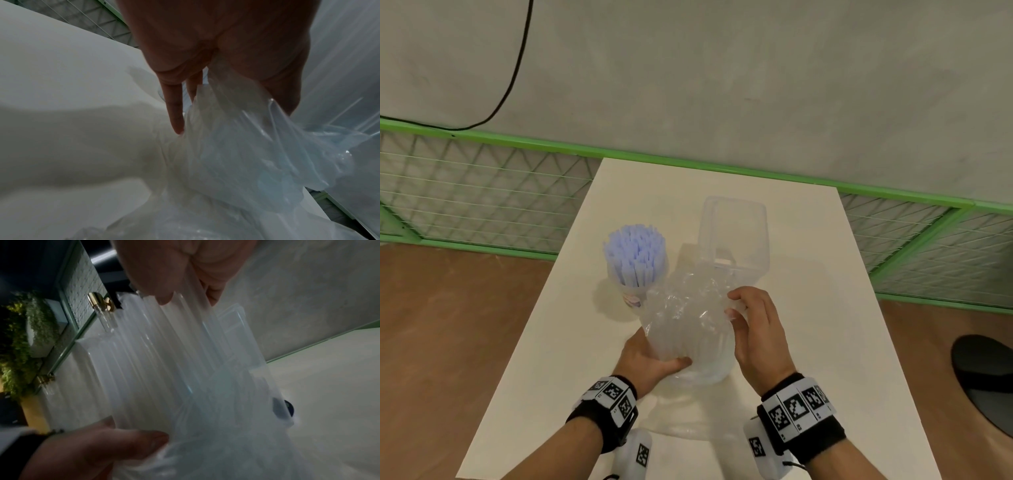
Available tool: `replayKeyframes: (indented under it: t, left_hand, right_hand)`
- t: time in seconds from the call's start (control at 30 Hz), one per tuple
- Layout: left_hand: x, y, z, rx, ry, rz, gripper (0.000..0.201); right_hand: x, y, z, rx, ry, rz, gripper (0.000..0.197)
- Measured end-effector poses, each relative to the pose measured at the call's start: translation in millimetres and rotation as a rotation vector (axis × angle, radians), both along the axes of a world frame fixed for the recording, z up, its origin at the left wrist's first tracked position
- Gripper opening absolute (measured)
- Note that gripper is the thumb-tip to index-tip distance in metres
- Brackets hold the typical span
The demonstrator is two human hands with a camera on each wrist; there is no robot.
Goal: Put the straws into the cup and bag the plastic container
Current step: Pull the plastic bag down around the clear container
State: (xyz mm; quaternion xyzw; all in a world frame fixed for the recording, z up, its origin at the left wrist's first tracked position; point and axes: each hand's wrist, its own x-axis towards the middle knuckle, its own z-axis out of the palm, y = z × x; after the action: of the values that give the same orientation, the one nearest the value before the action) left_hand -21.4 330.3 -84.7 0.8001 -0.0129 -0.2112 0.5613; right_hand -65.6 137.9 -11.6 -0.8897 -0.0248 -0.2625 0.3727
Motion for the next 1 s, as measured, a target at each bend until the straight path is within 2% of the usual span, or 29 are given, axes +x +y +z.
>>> replayKeyframes:
  t: [0.43, 0.57, 0.8, 1.0]
  left_hand:
    - [1, 1, -2, -0.005, 0.006, -0.005, 0.069]
    - [0, 1, -1, -0.021, 0.018, 0.009, 0.065]
    - [0, 0, -1, -0.018, 0.014, 0.012, 0.063]
    - [2, 1, -1, -0.003, 0.015, 0.014, 0.060]
  right_hand:
    - [0, 0, 33, -0.027, -0.002, 0.069, 0.017]
    - [6, 0, 53, -0.071, 0.070, 0.071, 0.017]
    - [23, -19, 86, -0.141, -0.136, -0.014, 0.024]
    - [35, -42, 123, -0.007, -0.279, -0.058, 0.025]
